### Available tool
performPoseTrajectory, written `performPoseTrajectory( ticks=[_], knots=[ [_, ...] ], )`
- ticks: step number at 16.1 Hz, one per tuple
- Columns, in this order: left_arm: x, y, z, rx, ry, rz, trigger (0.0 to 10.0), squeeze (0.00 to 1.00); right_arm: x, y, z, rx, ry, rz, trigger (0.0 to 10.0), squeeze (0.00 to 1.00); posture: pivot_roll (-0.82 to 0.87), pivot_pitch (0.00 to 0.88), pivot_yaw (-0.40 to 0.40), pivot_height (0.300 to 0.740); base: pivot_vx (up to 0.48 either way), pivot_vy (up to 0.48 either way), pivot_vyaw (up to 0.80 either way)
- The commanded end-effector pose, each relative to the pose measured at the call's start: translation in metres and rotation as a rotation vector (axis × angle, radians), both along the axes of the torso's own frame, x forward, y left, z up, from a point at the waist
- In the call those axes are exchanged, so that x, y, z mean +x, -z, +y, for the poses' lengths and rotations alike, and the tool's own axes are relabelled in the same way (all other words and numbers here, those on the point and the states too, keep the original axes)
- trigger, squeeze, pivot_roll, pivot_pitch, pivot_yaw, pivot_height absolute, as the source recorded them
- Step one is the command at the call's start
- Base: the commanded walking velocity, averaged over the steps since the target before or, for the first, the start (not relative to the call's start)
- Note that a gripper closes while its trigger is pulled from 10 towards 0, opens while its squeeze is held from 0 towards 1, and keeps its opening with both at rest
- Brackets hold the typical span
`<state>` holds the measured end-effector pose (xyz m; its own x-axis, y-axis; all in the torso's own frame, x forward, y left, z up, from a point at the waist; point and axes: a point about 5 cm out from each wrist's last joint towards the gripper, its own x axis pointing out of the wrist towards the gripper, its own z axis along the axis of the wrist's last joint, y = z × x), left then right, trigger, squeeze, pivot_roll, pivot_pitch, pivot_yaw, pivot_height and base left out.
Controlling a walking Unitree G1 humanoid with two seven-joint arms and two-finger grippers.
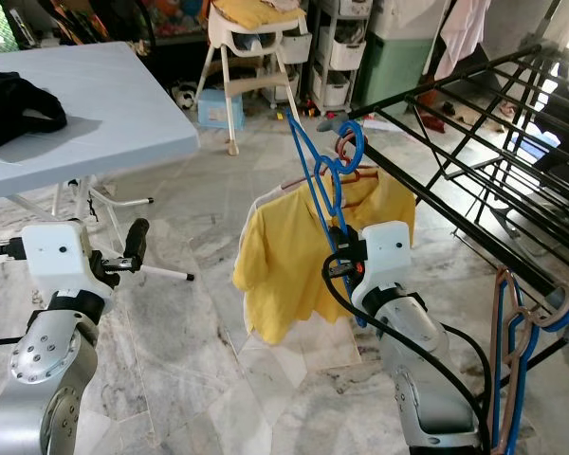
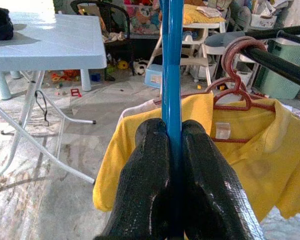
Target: Hang hanger
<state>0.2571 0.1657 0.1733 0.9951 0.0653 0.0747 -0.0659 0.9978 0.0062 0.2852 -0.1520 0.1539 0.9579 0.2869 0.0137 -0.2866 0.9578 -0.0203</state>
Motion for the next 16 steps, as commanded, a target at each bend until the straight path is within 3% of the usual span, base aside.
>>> performPoseTrajectory(
  ticks=[1,5,16],
  knots=[
    [0.0017,0.0009,0.0004,0.002,0.004,0.015,10.0,0.00,0.0013,-0.0038,-0.0009,0.006,0.002,-0.007,10.0,0.00,-0.02,0.056,-0.061,0.740,0.000,0.000,-0.80],
    [0.0024,0.0025,0.0008,-0.012,0.007,0.028,10.0,0.00,0.0001,-0.0034,0.0009,0.013,-0.003,-0.003,10.0,0.00,-0.03,0.062,-0.058,0.740,0.000,0.000,-0.11],
    [0.0050,0.0017,0.0036,-0.013,0.006,0.036,10.0,0.00,0.0009,-0.0026,0.0025,0.022,0.002,-0.001,10.0,0.00,-0.02,0.062,-0.048,0.740,0.000,0.307,0.00]
  ],
)
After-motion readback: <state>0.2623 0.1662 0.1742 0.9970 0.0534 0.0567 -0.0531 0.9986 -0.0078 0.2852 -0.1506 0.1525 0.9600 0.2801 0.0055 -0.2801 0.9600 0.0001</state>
